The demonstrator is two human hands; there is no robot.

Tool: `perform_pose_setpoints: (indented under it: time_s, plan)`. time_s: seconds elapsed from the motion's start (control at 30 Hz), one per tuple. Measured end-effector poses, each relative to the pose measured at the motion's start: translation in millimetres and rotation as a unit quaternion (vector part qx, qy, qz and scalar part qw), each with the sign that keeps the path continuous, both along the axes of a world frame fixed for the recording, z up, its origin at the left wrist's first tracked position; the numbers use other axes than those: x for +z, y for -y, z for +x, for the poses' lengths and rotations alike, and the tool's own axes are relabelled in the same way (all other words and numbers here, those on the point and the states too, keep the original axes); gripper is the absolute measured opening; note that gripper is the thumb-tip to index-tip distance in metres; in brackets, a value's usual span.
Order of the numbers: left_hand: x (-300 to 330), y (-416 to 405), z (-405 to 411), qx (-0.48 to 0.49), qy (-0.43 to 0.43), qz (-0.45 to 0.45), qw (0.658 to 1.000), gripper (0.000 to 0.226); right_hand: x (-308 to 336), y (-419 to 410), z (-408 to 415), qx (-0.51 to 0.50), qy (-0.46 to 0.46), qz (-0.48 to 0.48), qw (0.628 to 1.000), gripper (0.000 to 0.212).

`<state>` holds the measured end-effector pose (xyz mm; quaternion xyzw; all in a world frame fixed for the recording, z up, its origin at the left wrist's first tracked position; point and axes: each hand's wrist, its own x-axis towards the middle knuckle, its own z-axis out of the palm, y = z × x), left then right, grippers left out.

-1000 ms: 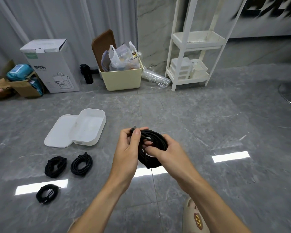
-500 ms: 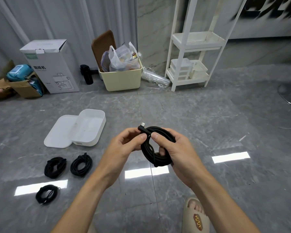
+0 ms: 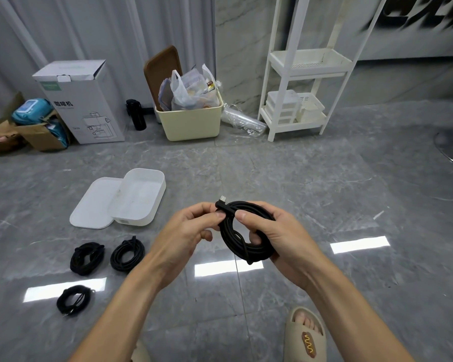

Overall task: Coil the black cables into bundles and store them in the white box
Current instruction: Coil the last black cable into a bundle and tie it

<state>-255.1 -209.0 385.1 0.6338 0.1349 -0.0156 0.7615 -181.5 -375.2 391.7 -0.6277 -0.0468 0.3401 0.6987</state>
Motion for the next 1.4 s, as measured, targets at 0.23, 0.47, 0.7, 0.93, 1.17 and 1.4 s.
perform_pose_setpoints:
  time_s: [0.23,0.47,0.7,0.93,1.17,1.4]
  plan:
    - [0,-1,2,-0.031,-0.018,-0.043,0.998,0.028,6,4,0,0.034,-0.047,0.021,0.998,0.029]
    - [-2,-8,2,-0.066,-0.046,-0.025,0.996,0.03,8,6,2,0.019,-0.043,0.019,0.999,0.028]
    - [-1,-5,3,-0.032,-0.032,-0.06,0.997,0.035,5,8,4,0.025,-0.075,0.062,0.995,0.035]
    - [-1,9,6,0.088,0.021,0.147,0.985,0.011,-2,5,4,-0.02,-0.083,0.054,0.995,0.03]
    - [-4,16,0,0.107,0.133,0.347,0.922,0.01,-5,1,2,-0.063,-0.104,0.063,0.991,0.02]
    - [-9,23,2,0.17,0.126,0.359,0.909,0.009,-5,-1,1,-0.063,-0.08,0.044,0.994,0.018]
